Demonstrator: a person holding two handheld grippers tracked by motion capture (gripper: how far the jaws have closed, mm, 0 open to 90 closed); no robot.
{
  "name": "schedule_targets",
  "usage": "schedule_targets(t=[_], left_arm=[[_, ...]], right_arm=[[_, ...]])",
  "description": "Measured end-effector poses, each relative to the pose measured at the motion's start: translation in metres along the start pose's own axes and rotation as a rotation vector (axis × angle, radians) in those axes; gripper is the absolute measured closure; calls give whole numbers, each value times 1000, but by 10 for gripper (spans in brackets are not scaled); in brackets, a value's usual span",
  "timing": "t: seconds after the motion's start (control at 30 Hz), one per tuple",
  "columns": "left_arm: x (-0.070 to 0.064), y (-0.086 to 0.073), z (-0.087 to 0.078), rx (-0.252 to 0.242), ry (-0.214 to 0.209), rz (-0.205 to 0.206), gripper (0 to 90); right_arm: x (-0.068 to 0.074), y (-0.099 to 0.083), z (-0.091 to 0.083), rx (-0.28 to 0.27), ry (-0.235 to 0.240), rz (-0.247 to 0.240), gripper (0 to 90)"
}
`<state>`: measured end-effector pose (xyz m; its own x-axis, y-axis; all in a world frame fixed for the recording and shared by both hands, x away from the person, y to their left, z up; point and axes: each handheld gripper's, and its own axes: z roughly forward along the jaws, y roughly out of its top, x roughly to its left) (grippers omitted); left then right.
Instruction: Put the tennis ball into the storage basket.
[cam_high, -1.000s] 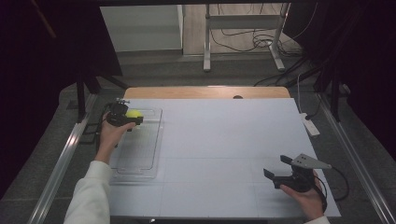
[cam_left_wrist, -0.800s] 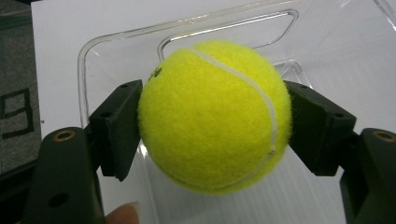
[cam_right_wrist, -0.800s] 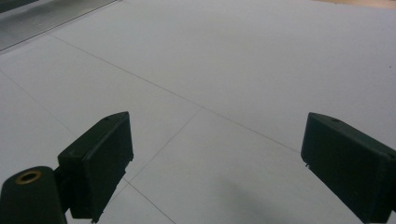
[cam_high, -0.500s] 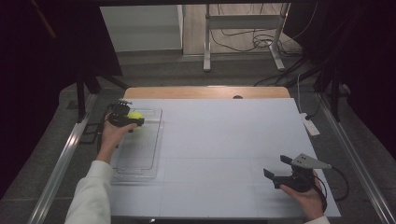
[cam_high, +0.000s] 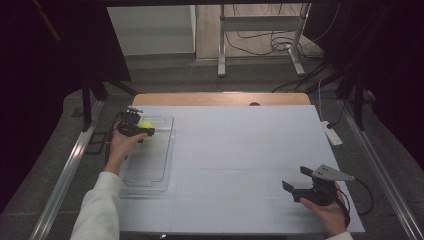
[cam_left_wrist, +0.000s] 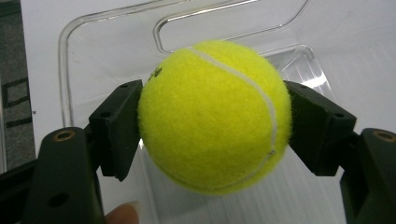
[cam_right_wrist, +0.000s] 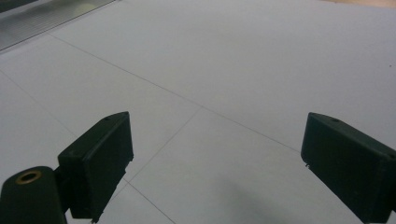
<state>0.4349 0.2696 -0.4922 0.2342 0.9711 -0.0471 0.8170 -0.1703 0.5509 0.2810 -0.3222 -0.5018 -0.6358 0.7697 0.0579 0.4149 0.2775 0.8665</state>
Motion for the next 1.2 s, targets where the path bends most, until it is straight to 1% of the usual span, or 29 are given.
schedule_targets(t=[0.13, 0.17, 0.27, 0.4, 0.6, 0.7, 0.83, 1.03, 1.07, 1.2], left_arm=[[-3, 0, 2, 13, 5, 15, 263], [-3, 0, 3, 16, 12, 18, 264], [-4, 0, 4, 20, 15, 20, 263], [-4, 0, 8, 50, 28, 31, 263], [-6, 0, 10, 52, 41, 39, 261], [-7, 0, 11, 58, 54, 55, 260], [-8, 0, 11, 57, 54, 54, 259], [-9, -1, 12, 61, 63, 64, 255], [-9, -1, 12, 62, 60, 66, 251], [-10, 0, 10, 41, 58, 60, 220]], right_arm=[[0, 0, 0, 1, 0, -2, 93], [0, 0, 0, 0, 0, 0, 93], [0, 0, 0, 1, 0, 0, 93], [0, 0, 0, 2, 1, 0, 93], [0, 0, 0, 4, 0, -1, 93], [0, 0, 0, 4, 0, 1, 93], [0, 0, 1, 3, 2, 2, 93], [-1, 0, 0, 0, 1, 4, 93], [-1, 0, 0, 1, 0, 4, 93], [-1, 0, 0, 0, 1, 4, 92]])
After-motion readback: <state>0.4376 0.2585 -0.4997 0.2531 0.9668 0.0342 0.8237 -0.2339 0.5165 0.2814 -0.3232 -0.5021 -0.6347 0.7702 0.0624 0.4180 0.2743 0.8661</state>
